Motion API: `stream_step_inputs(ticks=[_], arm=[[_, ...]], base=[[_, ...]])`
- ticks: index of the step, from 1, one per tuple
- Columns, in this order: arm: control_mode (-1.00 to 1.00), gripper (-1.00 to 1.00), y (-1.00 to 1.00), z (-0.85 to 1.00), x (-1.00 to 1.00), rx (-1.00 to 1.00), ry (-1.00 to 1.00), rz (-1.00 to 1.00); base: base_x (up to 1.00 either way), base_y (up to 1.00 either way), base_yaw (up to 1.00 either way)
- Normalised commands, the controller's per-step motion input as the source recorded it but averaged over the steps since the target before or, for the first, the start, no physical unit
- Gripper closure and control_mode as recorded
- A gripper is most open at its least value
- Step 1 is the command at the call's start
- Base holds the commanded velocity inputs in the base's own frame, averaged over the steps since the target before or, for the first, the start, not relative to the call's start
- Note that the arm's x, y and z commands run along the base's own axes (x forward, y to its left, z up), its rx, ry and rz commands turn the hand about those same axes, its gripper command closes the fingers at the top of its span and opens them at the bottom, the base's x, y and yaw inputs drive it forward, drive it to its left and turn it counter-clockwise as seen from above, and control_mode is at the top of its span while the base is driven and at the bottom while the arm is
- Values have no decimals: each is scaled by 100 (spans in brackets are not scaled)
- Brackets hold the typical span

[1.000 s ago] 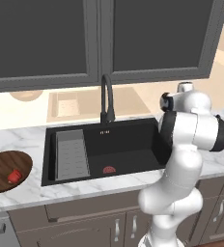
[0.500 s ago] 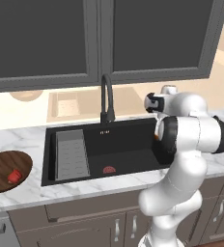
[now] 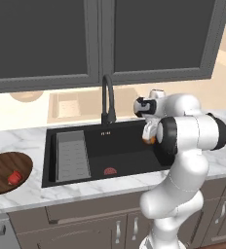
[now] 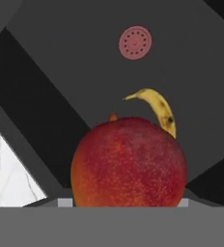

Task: There is a mixed pile of frozen fruits and vegetables on the counter. Locate all the frozen vegetables and place the items in a bowl on the counter. Take all the frozen fruits and defrost them in a running sink.

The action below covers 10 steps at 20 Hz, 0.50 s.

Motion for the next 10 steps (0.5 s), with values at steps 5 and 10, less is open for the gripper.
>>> stream_step_inputs(ticks=[5, 10], arm=[[-100, 100, 6, -43, 17, -3, -13, -10], [-100, 100, 0, -50, 18, -6, -7, -16]], base=[[0, 0, 0], [0, 0, 0]])
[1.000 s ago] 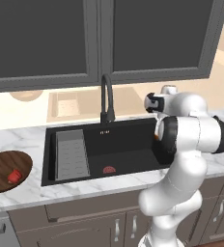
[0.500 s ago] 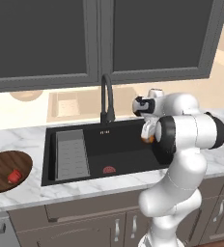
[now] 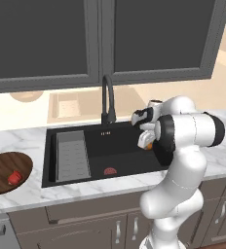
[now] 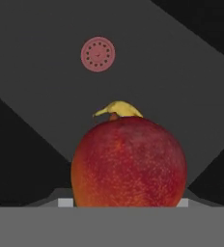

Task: There is a mixed pile of frozen fruits and vegetables on the counter. Locate all the frozen vegetables and place the items in a bowl on the counter. Take all the frozen fruits and defrost them in a running sink.

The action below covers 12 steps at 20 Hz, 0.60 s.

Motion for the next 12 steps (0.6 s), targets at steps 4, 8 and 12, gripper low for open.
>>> stream_step_inputs(ticks=[4, 8, 12], arm=[[-100, 100, 0, -25, 22, -12, 9, -19], [-100, 100, 0, -19, 22, -9, 13, -22], [-100, 100, 0, -25, 19, -3, 19, -19]], base=[[0, 0, 0], [0, 0, 0], [0, 0, 0]])
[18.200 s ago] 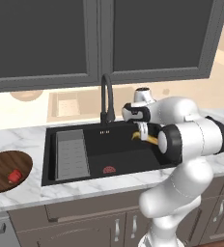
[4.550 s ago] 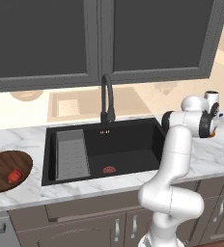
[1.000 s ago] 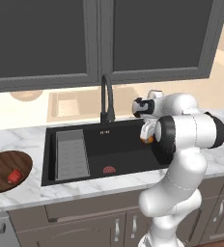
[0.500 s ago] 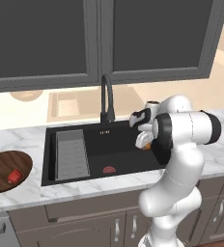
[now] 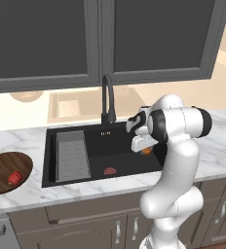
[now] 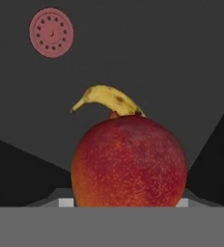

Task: There is a mixed pile of frozen fruits and vegetables on the counter. Locate all the frozen vegetables and place the items in a bowl on the counter. Take all the frozen fruits and defrost them in a running sink.

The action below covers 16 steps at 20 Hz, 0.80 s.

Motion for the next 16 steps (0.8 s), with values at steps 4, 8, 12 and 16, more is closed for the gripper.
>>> stream_step_inputs(ticks=[4, 8, 12, 16], arm=[[-100, 100, 0, -39, 18, 0, 5, -12], [-100, 100, 0, -43, 18, 0, 0, -11], [-100, 100, 0, -38, 12, 0, -4, -10], [-100, 100, 1, -40, 6, -1, -8, -8]], base=[[0, 0, 0], [0, 0, 0], [0, 0, 0], [0, 0, 0]])
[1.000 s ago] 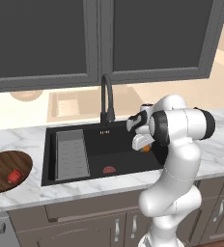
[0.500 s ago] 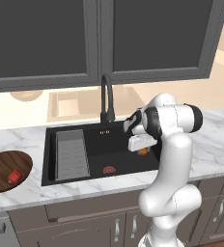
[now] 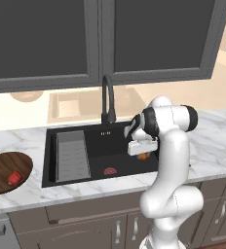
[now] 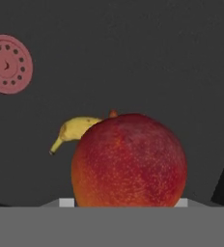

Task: There is a mixed pile of frozen fruits and vegetables on the counter. Locate all the frozen vegetables and place the items in a bowl on the counter. Take all the frozen fruits and defrost them in a running sink.

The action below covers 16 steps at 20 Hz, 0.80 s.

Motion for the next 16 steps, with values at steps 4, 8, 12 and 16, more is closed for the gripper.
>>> stream_step_inputs(ticks=[4, 8, 12, 16], arm=[[-100, 100, 3, -40, 9, -3, -10, -7], [-100, 100, 10, -42, 7, -6, -10, -7], [-100, 100, 3, -26, 16, -5, -3, -7], [-100, 100, 0, -5, 19, -1, 4, -7]], base=[[0, 0, 0], [0, 0, 0], [0, 0, 0], [0, 0, 0]])
